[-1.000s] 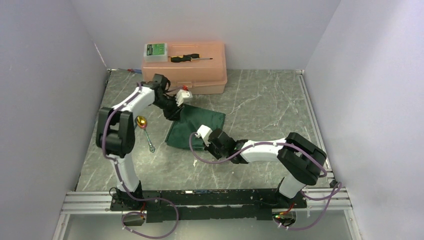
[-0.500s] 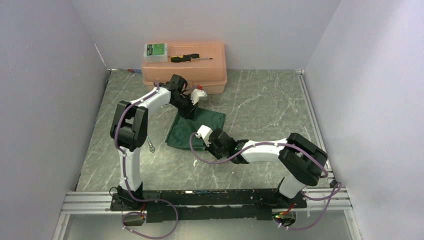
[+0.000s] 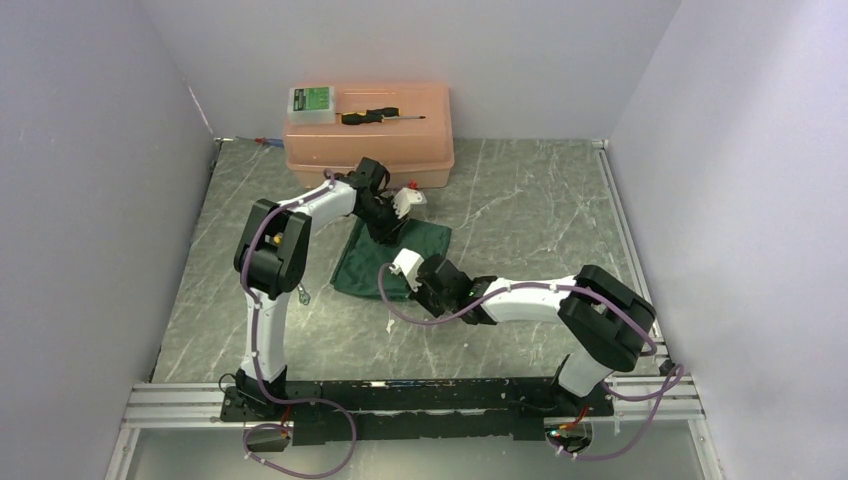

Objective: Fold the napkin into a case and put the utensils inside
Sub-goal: Fold the lower triangle-folded napkin at the center of the board.

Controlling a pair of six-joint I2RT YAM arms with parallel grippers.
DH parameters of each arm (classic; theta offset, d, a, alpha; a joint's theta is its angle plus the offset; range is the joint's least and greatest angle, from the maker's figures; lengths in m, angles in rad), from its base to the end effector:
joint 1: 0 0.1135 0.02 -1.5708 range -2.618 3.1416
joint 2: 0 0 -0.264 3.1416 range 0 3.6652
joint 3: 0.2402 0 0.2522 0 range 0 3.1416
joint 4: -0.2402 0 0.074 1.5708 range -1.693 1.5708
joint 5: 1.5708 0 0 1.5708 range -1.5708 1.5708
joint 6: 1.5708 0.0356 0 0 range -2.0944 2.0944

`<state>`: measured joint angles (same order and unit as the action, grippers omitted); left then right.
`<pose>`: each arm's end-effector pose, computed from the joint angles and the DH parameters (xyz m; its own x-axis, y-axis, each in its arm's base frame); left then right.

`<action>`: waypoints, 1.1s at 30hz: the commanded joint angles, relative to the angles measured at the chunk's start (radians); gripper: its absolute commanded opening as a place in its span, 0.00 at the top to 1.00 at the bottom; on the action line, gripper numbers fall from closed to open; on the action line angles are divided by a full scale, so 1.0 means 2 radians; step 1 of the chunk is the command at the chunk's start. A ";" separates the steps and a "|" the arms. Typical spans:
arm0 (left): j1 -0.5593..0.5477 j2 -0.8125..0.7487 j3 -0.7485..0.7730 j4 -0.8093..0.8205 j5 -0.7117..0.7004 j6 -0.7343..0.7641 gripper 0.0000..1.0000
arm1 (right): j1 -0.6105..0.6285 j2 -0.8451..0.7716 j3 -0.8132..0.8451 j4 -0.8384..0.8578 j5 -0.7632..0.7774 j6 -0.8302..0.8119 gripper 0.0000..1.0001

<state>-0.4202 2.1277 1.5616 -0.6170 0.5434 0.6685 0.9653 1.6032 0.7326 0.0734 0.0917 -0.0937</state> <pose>0.3924 -0.1955 0.1601 -0.3363 0.7313 -0.5934 0.9380 0.3166 -0.1413 0.1784 0.2520 0.1504 -0.3322 -0.6436 -0.6895 -0.8170 0.5616 -0.1306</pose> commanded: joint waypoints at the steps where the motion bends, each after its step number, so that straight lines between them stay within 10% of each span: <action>1: 0.001 0.007 -0.005 0.009 -0.032 0.013 0.76 | -0.018 -0.010 0.024 0.001 -0.032 0.002 0.97; 33: -0.024 0.021 -0.017 -0.015 -0.056 0.078 0.77 | -0.178 0.055 0.104 -0.002 -0.253 0.022 1.00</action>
<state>-0.4484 2.1231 1.5539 -0.6109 0.4831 0.7757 0.6456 1.6890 0.8989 0.0101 -0.3523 -0.0662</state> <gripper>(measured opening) 0.228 0.091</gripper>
